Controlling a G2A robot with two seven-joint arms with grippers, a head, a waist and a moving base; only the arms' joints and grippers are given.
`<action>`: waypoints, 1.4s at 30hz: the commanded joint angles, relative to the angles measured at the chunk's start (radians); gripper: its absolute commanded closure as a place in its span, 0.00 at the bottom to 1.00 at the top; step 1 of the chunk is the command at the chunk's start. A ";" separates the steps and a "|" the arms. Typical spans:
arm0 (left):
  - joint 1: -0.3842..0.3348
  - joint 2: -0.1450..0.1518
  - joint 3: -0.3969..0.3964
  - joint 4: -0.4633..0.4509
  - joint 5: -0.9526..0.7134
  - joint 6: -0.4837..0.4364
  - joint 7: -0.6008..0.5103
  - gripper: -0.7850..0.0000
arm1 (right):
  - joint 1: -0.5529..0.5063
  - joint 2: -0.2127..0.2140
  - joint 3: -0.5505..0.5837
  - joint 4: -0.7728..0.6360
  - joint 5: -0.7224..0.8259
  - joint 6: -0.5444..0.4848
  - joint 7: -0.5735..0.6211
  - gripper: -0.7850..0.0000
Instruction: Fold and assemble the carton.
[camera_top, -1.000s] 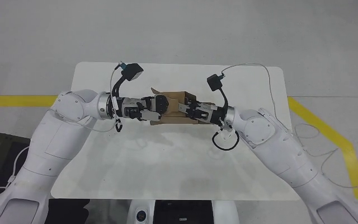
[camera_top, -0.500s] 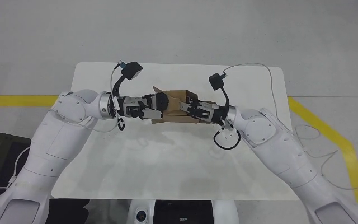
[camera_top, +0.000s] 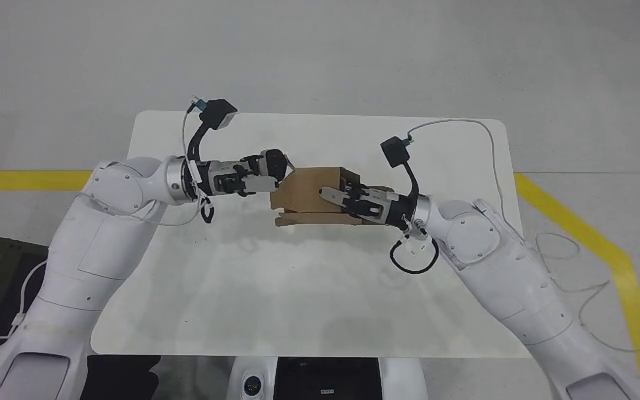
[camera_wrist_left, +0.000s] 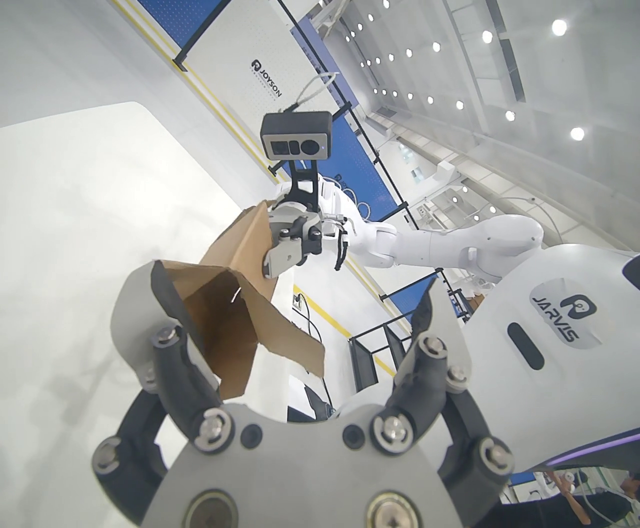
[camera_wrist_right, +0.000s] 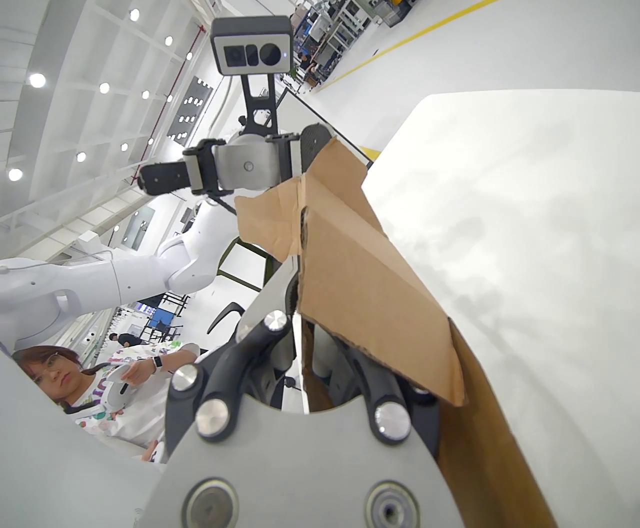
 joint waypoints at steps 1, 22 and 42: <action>-0.001 0.000 -0.004 0.005 0.003 0.001 0.003 0.00 | 0.000 -0.002 -0.003 -0.003 0.007 -0.006 0.020 1.00; 0.001 -0.009 0.002 -0.020 0.000 0.001 -0.040 0.00 | 0.080 -0.055 -0.093 0.063 0.066 -0.036 0.126 1.00; -0.010 -0.014 -0.016 0.021 0.040 0.004 -0.009 0.00 | 0.032 -0.050 0.024 0.042 0.006 -0.029 0.050 1.00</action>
